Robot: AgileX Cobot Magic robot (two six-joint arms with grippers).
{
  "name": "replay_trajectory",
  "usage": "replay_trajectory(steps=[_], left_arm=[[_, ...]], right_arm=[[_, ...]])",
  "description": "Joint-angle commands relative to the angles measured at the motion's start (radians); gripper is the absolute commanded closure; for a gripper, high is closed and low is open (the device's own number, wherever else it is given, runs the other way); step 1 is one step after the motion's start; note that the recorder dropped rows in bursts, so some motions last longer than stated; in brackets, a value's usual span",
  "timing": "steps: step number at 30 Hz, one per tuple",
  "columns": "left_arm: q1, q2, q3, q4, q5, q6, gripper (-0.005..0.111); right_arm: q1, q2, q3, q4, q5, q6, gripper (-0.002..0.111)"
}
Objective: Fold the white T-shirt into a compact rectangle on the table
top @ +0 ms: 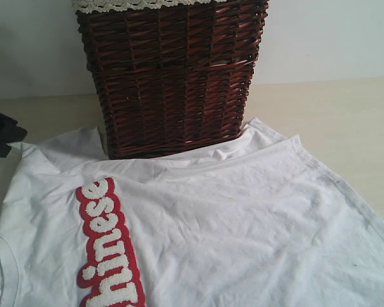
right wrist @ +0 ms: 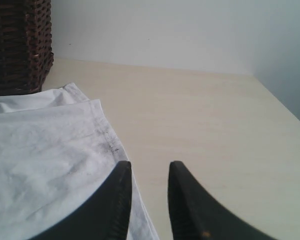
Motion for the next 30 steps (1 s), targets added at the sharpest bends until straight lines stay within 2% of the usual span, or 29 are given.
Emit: replay_trajectory(steps=[1, 2, 4, 5, 6, 7, 8, 11, 14, 18, 21, 26, 30], left_arm=[[0.000, -0.008, -0.003, -0.041, -0.151, -0.096, 0.032], [0.000, -0.010, -0.003, -0.054, -0.260, -0.206, 0.030], [0.000, -0.030, -0.003, -0.056, -0.304, -0.256, 0.039], [0.000, -0.039, -0.004, -0.056, -0.262, -0.256, 0.043], [0.000, -0.045, -0.019, -0.053, -0.090, -0.250, 0.052], [0.000, -0.041, -0.029, -0.057, 0.010, -0.234, 0.061], [-0.012, -0.024, -0.048, -0.082, 0.146, -0.204, 0.076], [-0.056, 0.028, -0.074, -0.114, 0.114, -0.201, 0.107], [-0.103, 0.103, -0.094, -0.110, 0.031, -0.201, 0.105], [-0.138, 0.177, -0.106, -0.071, -0.004, -0.199, 0.105], [-0.154, 0.214, -0.106, -0.073, -0.048, -0.187, 0.105], [-0.177, 0.246, -0.124, -0.148, -0.231, -0.089, 0.106], [-0.177, 0.272, -0.188, -0.148, -0.255, -0.068, 0.106]], right_arm=[[-0.003, -0.007, 0.005, -0.008, -0.006, -0.001, 0.081], [-0.003, -0.007, 0.005, -0.008, -0.006, -0.001, 0.081], [-0.003, -0.007, 0.005, -0.008, -0.006, -0.001, 0.081], [-0.003, -0.007, 0.005, -0.008, -0.006, -0.001, 0.081], [-0.003, -0.007, 0.005, -0.008, -0.006, -0.001, 0.081], [-0.003, -0.007, 0.005, -0.008, -0.006, -0.001, 0.081], [-0.003, -0.007, 0.005, -0.008, -0.006, -0.001, 0.081], [-0.003, -0.007, 0.005, -0.008, -0.006, -0.001, 0.081], [-0.003, -0.007, 0.005, -0.008, -0.006, -0.001, 0.081], [-0.003, -0.007, 0.005, -0.008, -0.006, -0.001, 0.081], [-0.003, -0.007, 0.005, -0.008, -0.006, -0.001, 0.081], [-0.003, -0.007, 0.005, -0.008, -0.006, -0.001, 0.081], [-0.003, -0.007, 0.005, -0.008, -0.006, -0.001, 0.081]])
